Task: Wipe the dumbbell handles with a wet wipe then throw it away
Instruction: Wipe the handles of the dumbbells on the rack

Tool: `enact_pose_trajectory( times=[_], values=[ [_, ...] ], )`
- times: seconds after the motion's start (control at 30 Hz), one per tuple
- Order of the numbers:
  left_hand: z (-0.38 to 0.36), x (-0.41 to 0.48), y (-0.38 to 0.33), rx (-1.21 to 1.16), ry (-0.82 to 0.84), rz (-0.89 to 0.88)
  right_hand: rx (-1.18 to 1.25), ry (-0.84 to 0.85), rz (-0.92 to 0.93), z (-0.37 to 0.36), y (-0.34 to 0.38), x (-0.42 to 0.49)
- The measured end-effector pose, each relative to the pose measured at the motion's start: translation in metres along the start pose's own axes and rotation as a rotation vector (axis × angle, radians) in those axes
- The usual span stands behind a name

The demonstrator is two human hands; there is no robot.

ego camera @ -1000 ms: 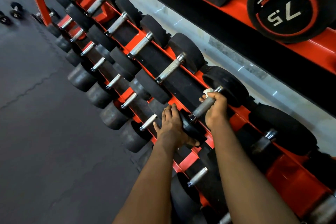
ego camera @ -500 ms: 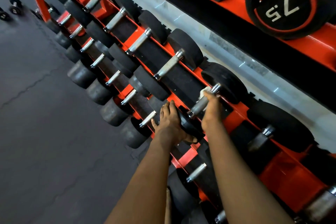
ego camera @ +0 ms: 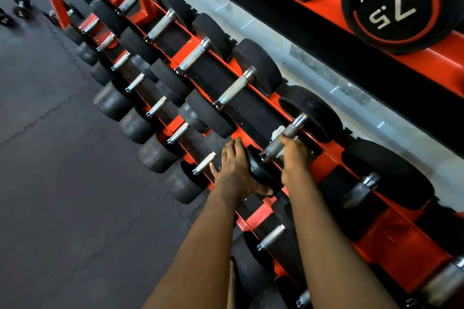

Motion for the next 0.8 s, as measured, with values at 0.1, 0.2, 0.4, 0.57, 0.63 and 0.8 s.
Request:
enact_pose_trajectory(
  times=[0.1, 0.2, 0.4, 0.57, 0.63, 0.8],
  values=[
    [0.0, -0.001, 0.001, 0.0, -0.003, 0.002, -0.266, 0.123, 0.005, 0.011, -0.014, -0.018],
    [0.0, -0.001, 0.0, -0.002, 0.002, 0.0, -0.137, 0.018, 0.067, 0.018, 0.0, -0.023],
    [-0.001, -0.001, 0.002, -0.002, -0.001, -0.006, -0.31, 0.037, 0.066, 0.01, -0.018, -0.003],
    [-0.003, 0.001, 0.001, -0.011, -0.015, -0.019, -0.45, 0.21, 0.001, 0.018, -0.025, -0.015],
    [-0.001, 0.002, 0.002, -0.005, -0.02, -0.005, -0.406, 0.158, -0.031, 0.012, -0.022, -0.012],
    [-0.003, 0.0, 0.002, 0.004, 0.008, -0.008, -0.565, 0.2, -0.007, 0.008, -0.032, -0.02]
  ],
)
Point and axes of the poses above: each hand's wrist, its own x-axis towards the middle knuckle, its own z-axis out of the back of the hand, y = z × x, the point moved 6 cm from there along x, towards the middle knuckle, and after that the axes turned 12 degrees about z, right-handed, at the moved point
